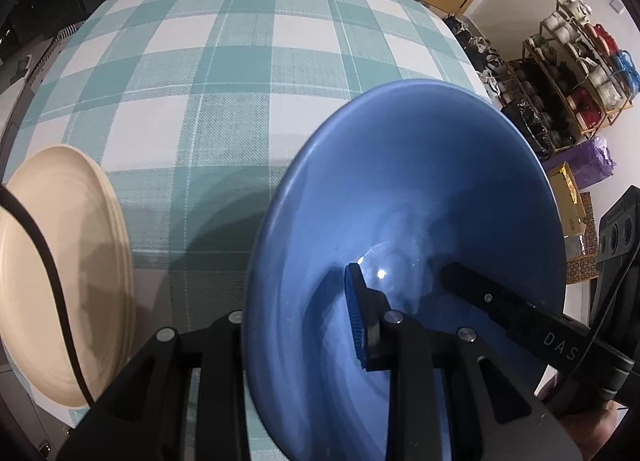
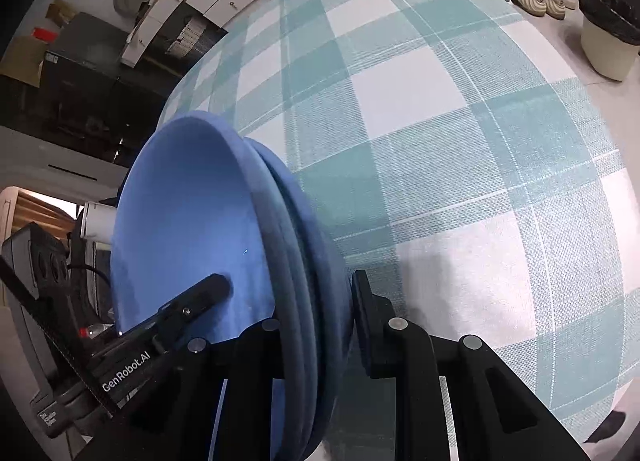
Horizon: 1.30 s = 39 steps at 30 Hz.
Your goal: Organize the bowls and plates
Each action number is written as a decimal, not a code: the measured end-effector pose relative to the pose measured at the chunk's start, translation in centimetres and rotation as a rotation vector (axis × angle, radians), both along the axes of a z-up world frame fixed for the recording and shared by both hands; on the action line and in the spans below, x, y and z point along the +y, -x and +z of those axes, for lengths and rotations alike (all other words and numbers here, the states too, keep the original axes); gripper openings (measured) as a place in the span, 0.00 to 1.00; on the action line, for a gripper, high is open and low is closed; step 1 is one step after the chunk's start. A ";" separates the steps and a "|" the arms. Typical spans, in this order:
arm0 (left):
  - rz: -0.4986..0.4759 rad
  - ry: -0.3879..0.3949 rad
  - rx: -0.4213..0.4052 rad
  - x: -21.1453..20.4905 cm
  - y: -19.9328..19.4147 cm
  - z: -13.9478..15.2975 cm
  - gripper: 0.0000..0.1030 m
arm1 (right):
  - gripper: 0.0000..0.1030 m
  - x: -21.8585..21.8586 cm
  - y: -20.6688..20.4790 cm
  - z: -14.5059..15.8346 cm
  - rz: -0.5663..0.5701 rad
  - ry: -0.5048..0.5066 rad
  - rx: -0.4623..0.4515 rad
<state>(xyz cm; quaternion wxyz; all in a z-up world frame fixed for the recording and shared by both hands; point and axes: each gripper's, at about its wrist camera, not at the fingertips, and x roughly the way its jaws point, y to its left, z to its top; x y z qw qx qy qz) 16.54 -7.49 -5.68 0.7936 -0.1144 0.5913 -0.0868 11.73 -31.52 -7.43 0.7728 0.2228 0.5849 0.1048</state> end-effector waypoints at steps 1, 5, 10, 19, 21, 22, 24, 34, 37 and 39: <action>0.001 0.000 -0.001 0.1 0.0 0.1 0.25 | 0.18 0.1 0.0 0.2 -0.001 -0.002 0.000; 0.009 0.004 -0.007 0.7 0.3 0.8 0.25 | 0.18 0.5 -0.1 1.1 -0.012 -0.018 0.004; 0.032 0.007 -0.009 1.9 0.3 1.8 0.25 | 0.18 1.4 0.0 2.0 -0.020 -0.035 0.013; 0.064 -0.011 -0.018 5.5 0.7 3.9 0.25 | 0.18 5.0 -0.4 4.6 -0.006 -0.050 0.017; 0.078 -0.014 -0.025 6.8 0.8 4.4 0.25 | 0.18 6.3 -0.4 5.3 0.011 -0.046 0.009; 0.085 -0.025 -0.026 7.6 0.8 4.6 0.25 | 0.18 7.0 -0.5 5.6 0.020 -0.045 0.006; 0.097 -0.023 -0.024 9.0 0.9 4.9 0.25 | 0.18 8.6 -0.6 6.1 0.035 -0.044 0.004; 0.171 -0.048 -0.034 17.3 2.5 5.0 0.25 | 0.18 17.6 -1.1 6.7 0.114 -0.059 0.034; 0.204 -0.053 -0.027 19.8 3.2 4.4 0.26 | 0.18 20.5 -1.0 6.5 0.148 -0.043 0.035; 0.222 -0.050 -0.017 21.2 3.5 3.8 0.26 | 0.18 22.2 -0.8 6.1 0.165 -0.038 0.041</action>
